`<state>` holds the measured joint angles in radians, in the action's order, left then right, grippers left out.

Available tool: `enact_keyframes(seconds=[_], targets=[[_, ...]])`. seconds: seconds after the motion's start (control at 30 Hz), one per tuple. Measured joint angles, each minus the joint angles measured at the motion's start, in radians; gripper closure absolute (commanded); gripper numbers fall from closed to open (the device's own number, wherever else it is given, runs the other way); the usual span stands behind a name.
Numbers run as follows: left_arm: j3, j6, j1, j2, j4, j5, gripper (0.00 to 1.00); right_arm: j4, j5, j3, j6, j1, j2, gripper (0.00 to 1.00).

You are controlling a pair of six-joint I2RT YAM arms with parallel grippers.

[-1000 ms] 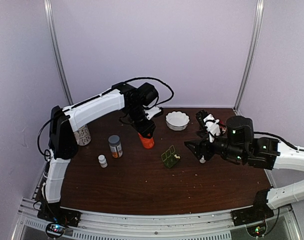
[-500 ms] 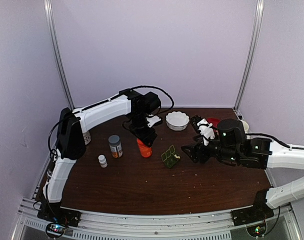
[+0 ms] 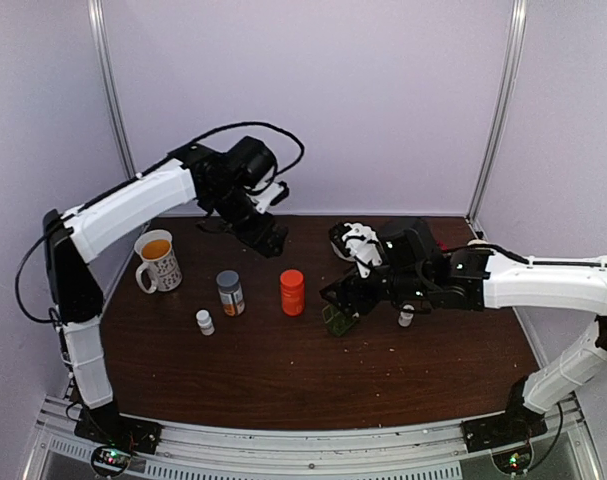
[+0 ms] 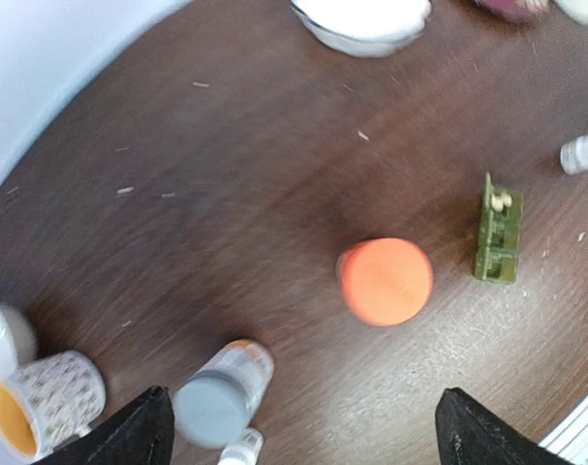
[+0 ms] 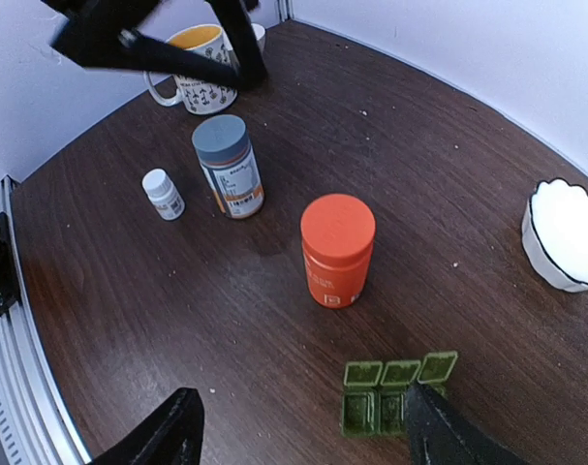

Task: Sort the pills into containers
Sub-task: Place the pill bottle at the center of the board, then pick up the pill bottle from the center of the board.

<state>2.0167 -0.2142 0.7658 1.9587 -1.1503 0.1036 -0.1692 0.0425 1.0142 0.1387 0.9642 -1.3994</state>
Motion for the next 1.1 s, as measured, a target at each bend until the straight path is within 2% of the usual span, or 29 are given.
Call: enact_keyframes(seconds=[0.2,0.3,0.47,0.6,0.8,1.1], targets=[[-0.319,-0.076,-0.122,-0.347,0.171,0.071,0.02,-0.066,0.001,0.221,0.05,0.011,-0.202,0.23],[-0.475,-0.103,-0.131,-0.461,0.244,0.117,0.03,-0.108,-0.009,0.324,0.074,0.014,-0.309,0.22],[-0.655,-0.127,-0.133,-0.563,0.335,0.141,0.02,-0.195,-0.05,0.499,0.105,0.017,-0.481,0.2],[-0.712,-0.137,-0.137,-0.59,0.382,0.143,0.02,-0.263,-0.095,0.619,0.131,0.017,-0.591,0.21],[-0.732,-0.144,-0.137,-0.59,0.427,0.143,0.02,-0.34,-0.159,0.762,0.17,0.01,-0.712,0.28],[-0.755,-0.144,-0.137,-0.589,0.447,0.143,0.02,-0.391,-0.214,0.793,0.182,0.004,-0.728,0.22]])
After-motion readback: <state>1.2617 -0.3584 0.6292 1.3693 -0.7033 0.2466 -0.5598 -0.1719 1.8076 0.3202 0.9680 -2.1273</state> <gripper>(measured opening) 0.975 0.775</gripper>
